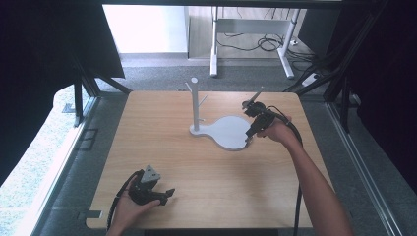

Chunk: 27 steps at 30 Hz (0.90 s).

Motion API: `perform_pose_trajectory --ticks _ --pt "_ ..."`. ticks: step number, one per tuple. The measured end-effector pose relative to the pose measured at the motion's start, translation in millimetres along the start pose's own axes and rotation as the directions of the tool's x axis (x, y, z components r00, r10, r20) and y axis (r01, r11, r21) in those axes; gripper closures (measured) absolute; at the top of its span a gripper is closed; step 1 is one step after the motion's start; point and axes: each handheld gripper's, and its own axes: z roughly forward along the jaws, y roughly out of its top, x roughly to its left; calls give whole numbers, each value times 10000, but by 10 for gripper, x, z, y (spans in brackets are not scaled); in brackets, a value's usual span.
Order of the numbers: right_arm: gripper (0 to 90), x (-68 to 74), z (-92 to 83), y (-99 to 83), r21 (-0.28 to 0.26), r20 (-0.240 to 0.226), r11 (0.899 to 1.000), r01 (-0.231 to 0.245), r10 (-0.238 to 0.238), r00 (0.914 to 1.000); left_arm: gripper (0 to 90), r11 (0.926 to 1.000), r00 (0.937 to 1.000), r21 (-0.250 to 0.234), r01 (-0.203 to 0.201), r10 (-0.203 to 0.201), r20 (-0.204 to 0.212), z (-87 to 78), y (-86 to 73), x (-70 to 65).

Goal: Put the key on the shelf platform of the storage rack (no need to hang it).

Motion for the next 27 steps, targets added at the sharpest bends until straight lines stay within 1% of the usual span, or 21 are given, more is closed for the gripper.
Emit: perform_pose_trajectory --ticks 1,3,7,13,14,22,27 --pt "895 -4 5 12 -12 -14 9999 -104 104 9999 237 10000 10000 -9 -8 8 5 2 0 -4" --pt "896 -30 32 33 12 -6 10000 -94 94 10000 237 10000 10000 -12 -44 44 29 1 4 -9" --pt "895 -68 78 76 50 -1 9998 -217 217 9998 237 10000 10000 -15 -16 16 35 7 2 -10" --pt "895 -104 125 149 -69 -13 9996 -281 281 9996 237 10000 10000 -3 -52 52 31 -2 2 -4" --pt "895 -104 131 159 -105 -43 9993 -347 347 9994 237 10000 10000 -15 -42 42 38 -4 2 -5" --pt "895 -123 161 238 -99 58 9993 -364 365 9993 237 10000 10000 -8 -56 56 66 -2 3 -8" --pt "895 -153 214 287 -81 109 9991 -418 419 9991 238 10000 9999 -83 40 -39 116 -6 1 -7"
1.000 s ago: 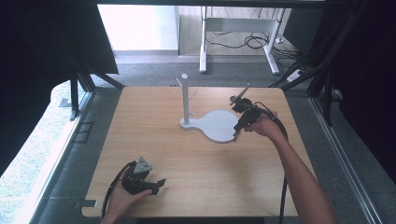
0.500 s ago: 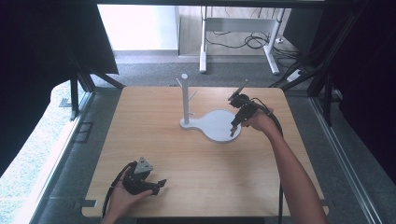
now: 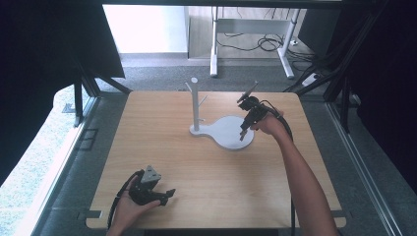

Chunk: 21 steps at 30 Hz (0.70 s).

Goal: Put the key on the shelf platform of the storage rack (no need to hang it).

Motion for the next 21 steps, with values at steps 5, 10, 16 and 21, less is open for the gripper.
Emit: perform_pose_trajectory --ticks 5,10,16,21 --pt "895 -5 20 66 -95 -23 10000 8 -8 10000 237 10000 10000 -14 34 -34 9 2 -3 6" --pt "895 6 31 143 -194 -1 9998 53 -53 10000 238 9999 10000 -97 65 -65 8 -15 -1 6" --pt "895 25 79 205 -260 -69 9997 47 -49 10000 239 9999 10000 -105 59 -59 -25 -17 -2 9" --pt "895 10 166 236 -338 -78 9994 10 -13 10000 239 10000 10000 -92 13 -13 -15 -19 1 9"
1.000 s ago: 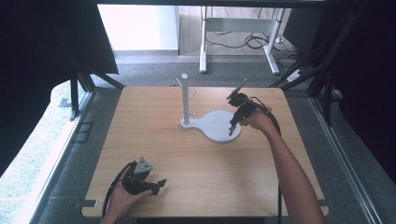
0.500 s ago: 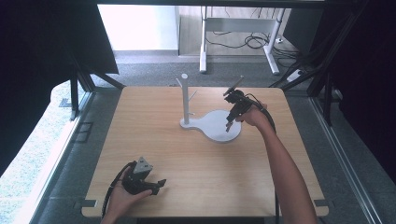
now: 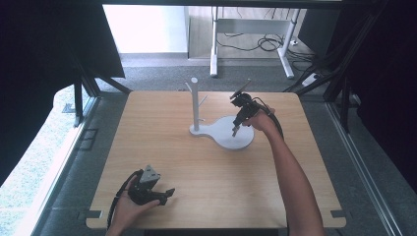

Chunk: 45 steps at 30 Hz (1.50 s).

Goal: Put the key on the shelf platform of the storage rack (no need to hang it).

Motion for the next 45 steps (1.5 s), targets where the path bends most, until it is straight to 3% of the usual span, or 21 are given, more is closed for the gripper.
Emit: perform_pose_trajectory --ticks 27,45 --pt "893 -119 501 -14 -83 222 9980 -632 634 9977 240 9999 10000 56 -84 84 -15 18 -2 -4" --pt "860 -193 537 -87 -453 490 9965 -697 719 9962 239 9998 9999 147 -104 104 -10 41 -8 -5"
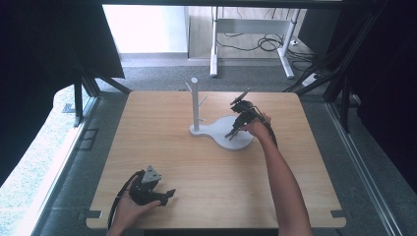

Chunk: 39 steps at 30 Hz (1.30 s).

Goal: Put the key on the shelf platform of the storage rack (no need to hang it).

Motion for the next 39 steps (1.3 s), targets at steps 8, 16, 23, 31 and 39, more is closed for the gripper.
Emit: perform_pose_trajectory --ticks 8,16,23,31,39 --pt "825 -21 -16 -35 3 154 10000 49 -49 9999 240 10000 10000 76 -12 12 -4 15 -3 -7" --pt "723 -21 -52 -66 -156 94 9999 37 -35 9999 239 9999 10000 158 -46 46 -4 35 -6 -9" --pt "573 28 -149 -74 -525 -37 9986 92 -94 9999 239 9999 10000 118 0 0 -24 23 -8 1" --pt "477 117 -298 -146 -945 -571 9948 382 -437 9974 239 9998 10000 167 -56 55 27 47 -4 -15" --pt "471 222 -497 -342 -1665 -701 9839 648 -774 9945 239 9997 10000 229 -84 83 36 54 -5 -28"
